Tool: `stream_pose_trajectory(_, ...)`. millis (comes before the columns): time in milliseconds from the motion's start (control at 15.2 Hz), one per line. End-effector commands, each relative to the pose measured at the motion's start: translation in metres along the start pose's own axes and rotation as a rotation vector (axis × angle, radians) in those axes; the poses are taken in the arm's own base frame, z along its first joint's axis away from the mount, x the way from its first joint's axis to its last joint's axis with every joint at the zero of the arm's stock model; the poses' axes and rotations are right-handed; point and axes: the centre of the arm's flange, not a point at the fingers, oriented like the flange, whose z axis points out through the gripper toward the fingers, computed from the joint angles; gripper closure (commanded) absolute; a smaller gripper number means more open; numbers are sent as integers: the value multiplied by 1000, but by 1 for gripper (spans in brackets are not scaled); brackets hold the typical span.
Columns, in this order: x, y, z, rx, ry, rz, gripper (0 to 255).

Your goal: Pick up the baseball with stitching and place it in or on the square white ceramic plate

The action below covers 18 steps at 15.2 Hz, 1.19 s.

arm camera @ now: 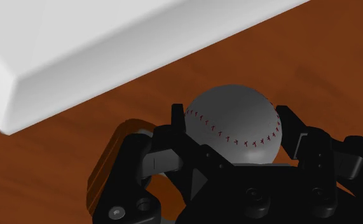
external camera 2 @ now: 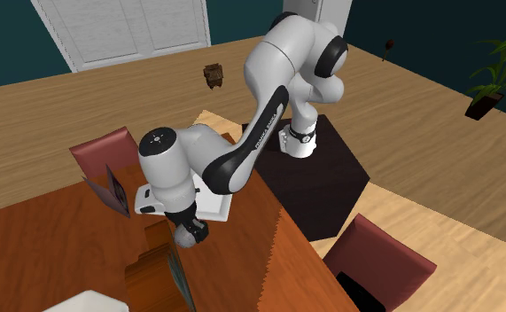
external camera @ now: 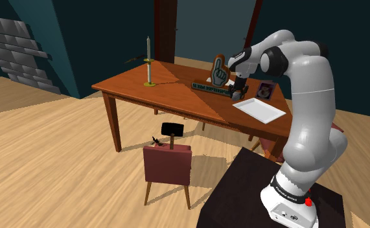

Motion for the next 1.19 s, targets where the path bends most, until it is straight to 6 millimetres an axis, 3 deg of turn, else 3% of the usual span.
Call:
stream_pose_trajectory(0, 0, 0, 0, 0, 0, 0, 255)
stream_pose_trajectory(330, 0, 0, 0, 0, 0, 0, 255)
stream_pose_trajectory(1122, 2, 0, -63, 0, 0, 0, 255)
